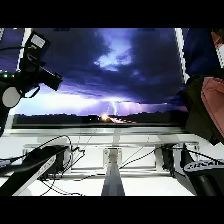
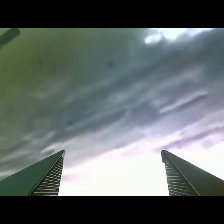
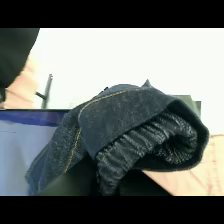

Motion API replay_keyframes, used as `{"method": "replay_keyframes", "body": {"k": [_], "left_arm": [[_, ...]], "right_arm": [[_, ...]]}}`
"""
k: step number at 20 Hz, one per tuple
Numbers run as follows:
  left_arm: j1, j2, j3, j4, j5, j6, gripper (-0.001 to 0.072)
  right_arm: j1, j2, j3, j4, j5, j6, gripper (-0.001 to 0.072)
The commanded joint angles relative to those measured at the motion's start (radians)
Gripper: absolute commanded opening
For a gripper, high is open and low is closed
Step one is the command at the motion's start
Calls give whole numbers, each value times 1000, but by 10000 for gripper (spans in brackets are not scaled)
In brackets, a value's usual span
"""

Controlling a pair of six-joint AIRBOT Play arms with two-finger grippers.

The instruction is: Fold the clothes and pants, and hang the long-sleeved shirts on hangers.

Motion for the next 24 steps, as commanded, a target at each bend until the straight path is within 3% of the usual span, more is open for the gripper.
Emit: {"method": "replay_keyframes", "body": {"k": [1,2,6,7,9,11,13,16,20,24], "left_arm": [[0,-11,0,1,0,0,696],[0,-11,0,2,0,0,696],[0,-13,0,1,0,0,696],[0,-13,0,2,0,0,696],[0,-13,0,1,0,0,696],[0,-13,0,2,0,0,696],[0,-13,0,2,0,0,696],[0,-13,0,2,0,0,697],[0,-13,0,2,0,0,696],[0,-13,0,2,0,0,696]], "right_arm": [[-31,0,0,0,36,-12,503],[-31,-2,0,0,36,-13,668],[-31,-19,-3,61,43,-66,660],[-29,-28,-4,111,43,-106,596],[16,-54,-8,221,47,-196,380],[121,-87,-8,338,49,-331,29],[279,-115,-9,457,34,-487,35],[605,-151,-9,465,12,-666,35],[1040,-195,-10,345,8,-854,35],[1316,-239,-10,147,-2,-961,35]]}}
